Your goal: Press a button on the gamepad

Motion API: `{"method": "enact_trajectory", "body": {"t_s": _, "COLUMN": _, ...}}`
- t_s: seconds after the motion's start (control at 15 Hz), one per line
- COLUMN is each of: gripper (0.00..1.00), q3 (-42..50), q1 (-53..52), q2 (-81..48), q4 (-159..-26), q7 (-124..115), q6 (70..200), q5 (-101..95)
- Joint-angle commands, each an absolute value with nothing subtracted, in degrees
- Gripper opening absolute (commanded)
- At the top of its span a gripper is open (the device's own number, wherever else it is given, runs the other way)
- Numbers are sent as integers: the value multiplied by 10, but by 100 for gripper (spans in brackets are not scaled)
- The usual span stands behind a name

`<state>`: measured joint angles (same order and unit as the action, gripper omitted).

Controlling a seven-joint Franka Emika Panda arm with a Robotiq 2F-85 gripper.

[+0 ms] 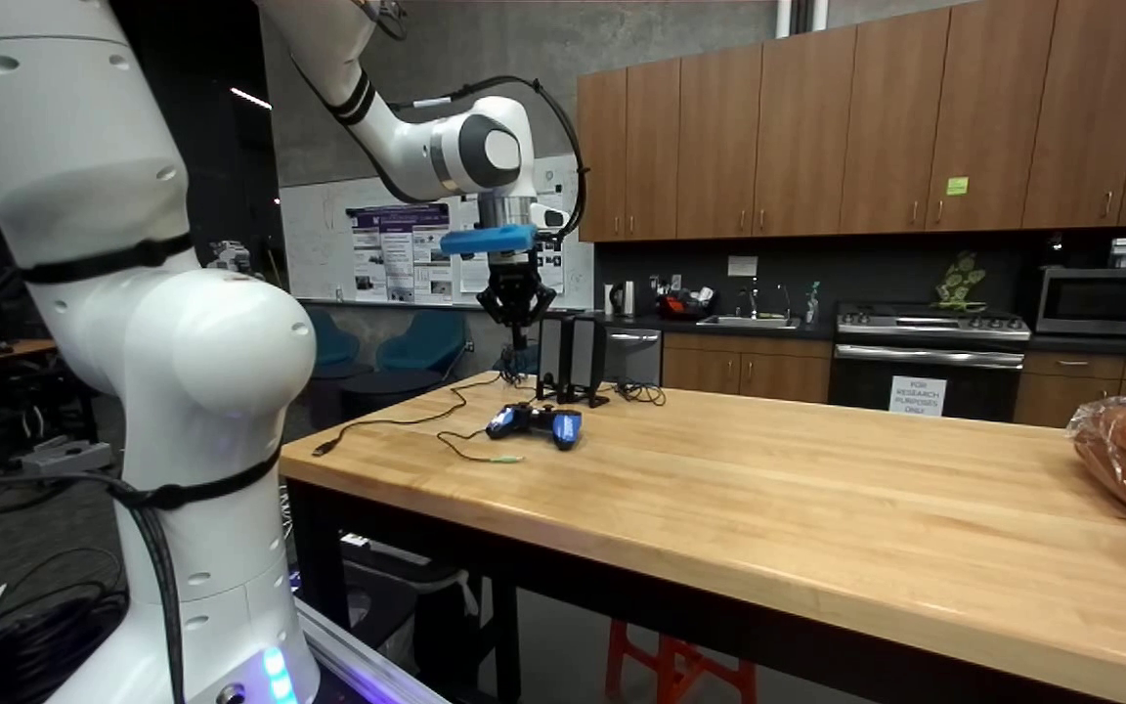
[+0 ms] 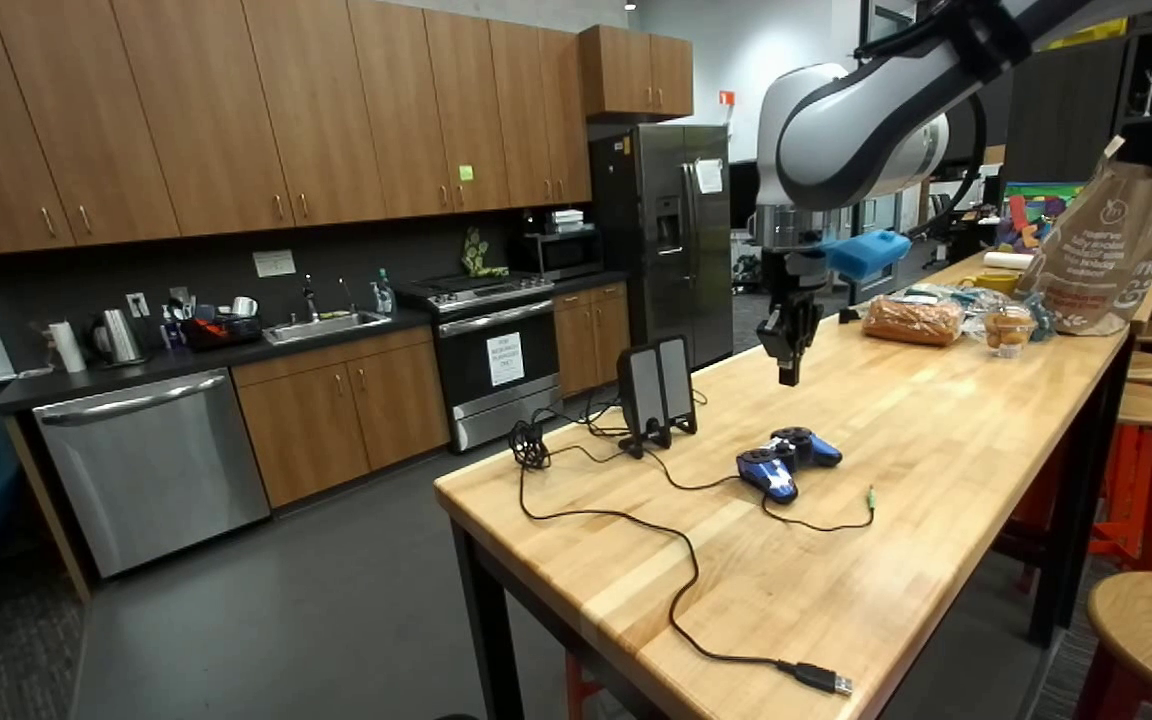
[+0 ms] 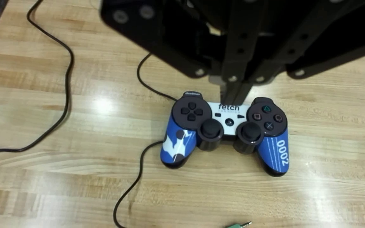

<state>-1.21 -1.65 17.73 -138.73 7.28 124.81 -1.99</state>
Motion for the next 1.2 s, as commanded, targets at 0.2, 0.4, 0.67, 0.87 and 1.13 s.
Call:
{"method": "enact_trajectory", "body": {"t_s": 0.2, "gripper": 0, "q3": -10, "q1": -19, "q2": 178, "q4": -1387, "q7": 72, "q6": 1246, "q5": -20}}
{"method": "enact_trajectory", "body": {"t_s": 0.4, "gripper": 26, "q3": -9, "q1": -19, "q2": 181, "q4": -1387, "q7": 72, "q6": 1243, "q5": -20}}
{"method": "enact_trajectory", "body": {"t_s": 0.67, "gripper": 42, "q3": -9, "q1": -19, "q2": 186, "q4": -1389, "q7": 72, "q6": 1242, "q5": -20}}
{"method": "enact_trajectory", "body": {"t_s": 0.87, "gripper": 62, "q3": -9, "q1": -19, "q2": 190, "q4": -1390, "q7": 72, "q6": 1240, "q5": -19}}
{"method": "enact_trajectory", "body": {"t_s": 1.13, "gripper": 89, "q3": -8, "q1": -19, "q2": 192, "q4": -1391, "q7": 76, "q6": 1236, "q5": -17}}
